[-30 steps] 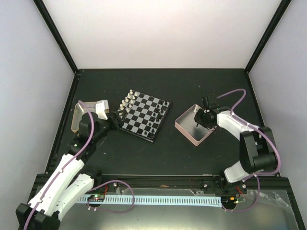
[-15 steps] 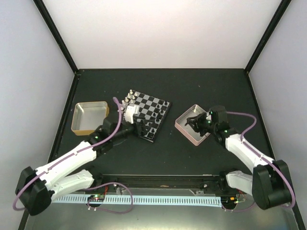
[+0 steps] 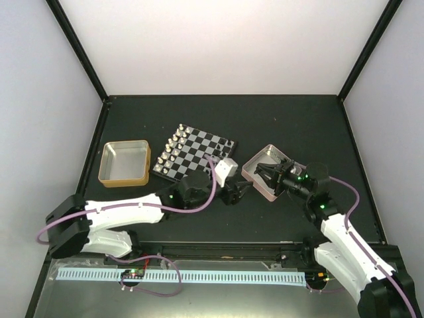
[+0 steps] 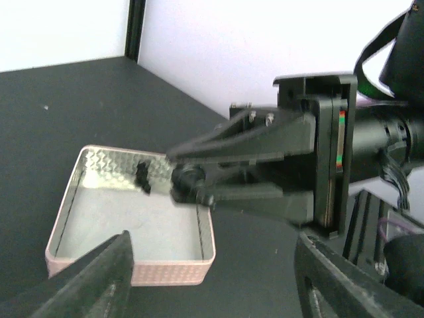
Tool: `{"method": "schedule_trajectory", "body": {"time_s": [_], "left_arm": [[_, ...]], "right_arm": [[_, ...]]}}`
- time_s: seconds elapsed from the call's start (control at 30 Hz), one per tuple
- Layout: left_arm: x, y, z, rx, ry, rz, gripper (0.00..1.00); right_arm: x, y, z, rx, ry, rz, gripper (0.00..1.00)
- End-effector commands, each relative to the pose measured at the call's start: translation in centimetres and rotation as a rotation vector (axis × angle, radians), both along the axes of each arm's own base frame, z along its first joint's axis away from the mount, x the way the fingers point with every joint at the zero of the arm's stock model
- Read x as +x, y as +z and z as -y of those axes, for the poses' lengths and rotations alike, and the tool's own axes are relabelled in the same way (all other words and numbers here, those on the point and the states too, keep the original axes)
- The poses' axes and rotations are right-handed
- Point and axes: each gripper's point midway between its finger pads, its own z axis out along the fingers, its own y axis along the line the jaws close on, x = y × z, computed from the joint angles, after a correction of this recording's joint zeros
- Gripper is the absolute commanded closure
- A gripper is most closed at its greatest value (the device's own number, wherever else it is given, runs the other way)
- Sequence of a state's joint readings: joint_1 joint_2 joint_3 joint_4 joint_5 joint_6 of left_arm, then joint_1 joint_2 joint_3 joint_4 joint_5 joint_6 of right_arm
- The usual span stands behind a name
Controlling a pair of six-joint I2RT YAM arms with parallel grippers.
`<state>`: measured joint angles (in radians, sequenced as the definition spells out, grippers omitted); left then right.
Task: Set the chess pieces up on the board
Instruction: Place the chess piece on the chessboard.
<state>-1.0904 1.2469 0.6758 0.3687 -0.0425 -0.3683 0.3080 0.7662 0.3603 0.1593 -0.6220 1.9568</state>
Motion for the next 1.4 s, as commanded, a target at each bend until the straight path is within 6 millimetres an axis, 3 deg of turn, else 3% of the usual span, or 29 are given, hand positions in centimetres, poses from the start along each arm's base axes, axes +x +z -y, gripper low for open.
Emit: {"method": "schedule_trajectory", "body": {"time_s": [0.0,0.23,0.6,0.93,1.23,1.37], "left_arm": [[1.6,5.1,2.8,-0.065,0.048,0.167,0.36],[3.0,4.5,4.4,-0.034,0.095,0.132,0.53],[2.7,1.8,4.2,0.019,0.093,0.082,0.56],[2.1,1.4,4.2,0.022,0.061,0.088,0.62],[2.7,1.2,4.3,0.047,0.086,0.090,0.92],[2.7,1.0,4.2,0.049,0.091,0.078,0.98]], "right_arm": [[-1.2,1.5,-0.7,0.076,0.056,-0.016,0.90],[-1.7,2.0,-0.7,0.091,0.063,-0.011,0.89],[-1.5,2.5,-0.6,0.110,0.048,-0.003,0.89],[-0.9,2.6,-0.7,0.105,0.042,-0.005,0.89],[-0.6,2.8,-0.9,0.106,0.048,0.000,0.89],[-0.5,2.9,-1.0,0.096,0.057,0.015,0.86]]}}
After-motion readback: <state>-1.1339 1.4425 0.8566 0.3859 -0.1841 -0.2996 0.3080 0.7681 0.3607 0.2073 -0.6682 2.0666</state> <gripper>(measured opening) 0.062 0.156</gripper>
